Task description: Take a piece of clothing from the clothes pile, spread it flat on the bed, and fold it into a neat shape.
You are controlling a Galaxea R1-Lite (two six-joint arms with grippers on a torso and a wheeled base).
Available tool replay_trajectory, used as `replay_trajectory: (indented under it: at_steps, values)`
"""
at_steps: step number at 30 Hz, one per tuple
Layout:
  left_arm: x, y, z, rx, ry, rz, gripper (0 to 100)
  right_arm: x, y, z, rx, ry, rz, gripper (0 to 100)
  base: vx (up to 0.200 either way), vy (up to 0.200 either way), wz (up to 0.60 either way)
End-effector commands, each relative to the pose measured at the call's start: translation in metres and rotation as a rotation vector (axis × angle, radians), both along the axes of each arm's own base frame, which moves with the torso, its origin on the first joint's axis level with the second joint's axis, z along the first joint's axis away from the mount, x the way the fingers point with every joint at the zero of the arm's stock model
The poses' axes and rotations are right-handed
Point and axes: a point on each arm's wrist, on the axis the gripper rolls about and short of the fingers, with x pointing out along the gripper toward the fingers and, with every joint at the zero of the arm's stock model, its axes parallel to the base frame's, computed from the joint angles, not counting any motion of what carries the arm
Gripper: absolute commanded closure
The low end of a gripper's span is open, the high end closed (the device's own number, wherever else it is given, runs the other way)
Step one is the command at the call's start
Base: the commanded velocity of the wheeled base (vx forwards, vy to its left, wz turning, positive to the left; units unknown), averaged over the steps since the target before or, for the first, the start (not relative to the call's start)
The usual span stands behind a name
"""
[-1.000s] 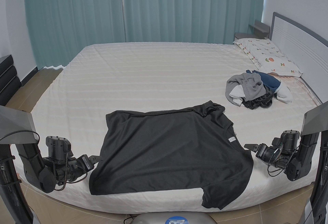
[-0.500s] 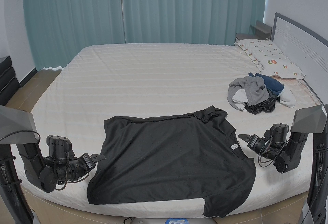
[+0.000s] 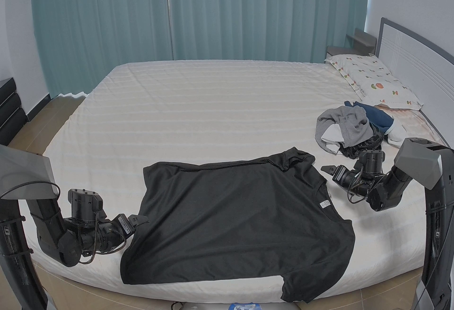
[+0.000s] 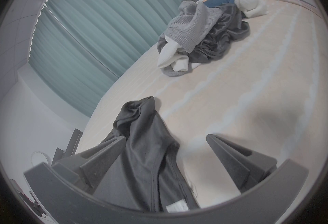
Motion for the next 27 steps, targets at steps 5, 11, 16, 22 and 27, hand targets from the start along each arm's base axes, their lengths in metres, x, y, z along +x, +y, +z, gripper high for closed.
replay_trajectory:
  at_steps: [5,11,16,22,27]
  values:
    - [0.003,-0.001,-0.004,-0.012,0.013,0.007,0,0.03,0.011,-0.026,-0.002,0.025,0.016,0,0.0,0.0,0.0]
    - [0.005,-0.001,-0.005,-0.012,0.01,0.009,0,0.032,0.013,-0.028,-0.002,0.039,0.022,100,0.0,0.0,0.0]
    - [0.005,-0.001,-0.008,-0.012,0.019,0.01,0,0.035,0.009,-0.025,0.024,0.025,-0.002,100,0.0,0.0,0.0]
    - [0.009,-0.004,-0.014,-0.024,0.035,0.014,0,0.039,0.006,-0.022,0.07,0.018,-0.031,100,0.0,0.0,0.0]
    - [0.013,-0.004,-0.013,-0.044,0.031,0.034,0,0.044,-0.009,-0.013,0.11,-0.008,-0.083,100,0.0,0.0,0.0]
